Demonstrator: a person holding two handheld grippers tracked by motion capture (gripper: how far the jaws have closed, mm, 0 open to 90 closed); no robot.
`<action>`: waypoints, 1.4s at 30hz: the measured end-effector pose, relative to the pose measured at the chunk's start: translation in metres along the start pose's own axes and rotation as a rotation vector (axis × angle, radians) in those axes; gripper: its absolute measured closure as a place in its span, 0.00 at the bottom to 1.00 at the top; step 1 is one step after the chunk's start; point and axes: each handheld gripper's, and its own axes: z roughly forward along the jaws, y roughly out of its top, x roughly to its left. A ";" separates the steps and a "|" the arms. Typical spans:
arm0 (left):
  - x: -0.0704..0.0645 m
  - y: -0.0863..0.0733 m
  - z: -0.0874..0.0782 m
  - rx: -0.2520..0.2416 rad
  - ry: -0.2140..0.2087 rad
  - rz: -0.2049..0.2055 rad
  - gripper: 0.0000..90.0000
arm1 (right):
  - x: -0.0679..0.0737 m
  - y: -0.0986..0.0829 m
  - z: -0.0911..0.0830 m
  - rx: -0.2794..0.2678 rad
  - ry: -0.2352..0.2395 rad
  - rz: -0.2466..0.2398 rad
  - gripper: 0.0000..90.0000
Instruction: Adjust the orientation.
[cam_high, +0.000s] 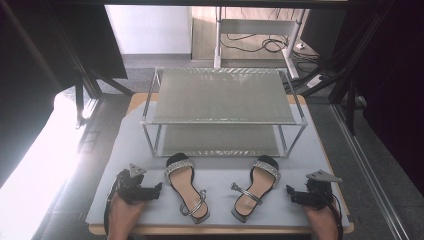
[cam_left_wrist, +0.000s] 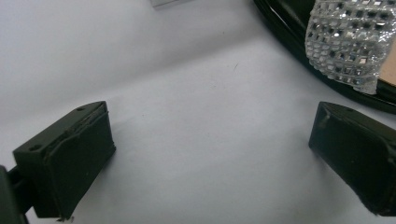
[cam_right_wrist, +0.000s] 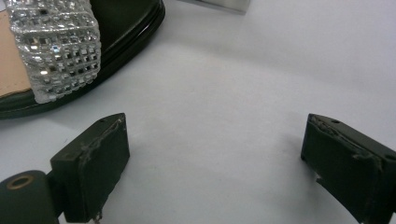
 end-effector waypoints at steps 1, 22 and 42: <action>0.000 0.000 0.000 -0.001 0.001 0.001 0.00 | 0.000 0.000 0.000 -0.001 0.000 0.001 0.08; 0.000 0.000 0.000 -0.004 -0.004 -0.006 0.00 | -0.001 -0.001 0.001 -0.004 0.010 0.006 0.08; -0.001 0.010 -0.001 -0.048 0.018 0.019 0.00 | -0.001 -0.001 0.001 -0.005 0.011 0.007 0.08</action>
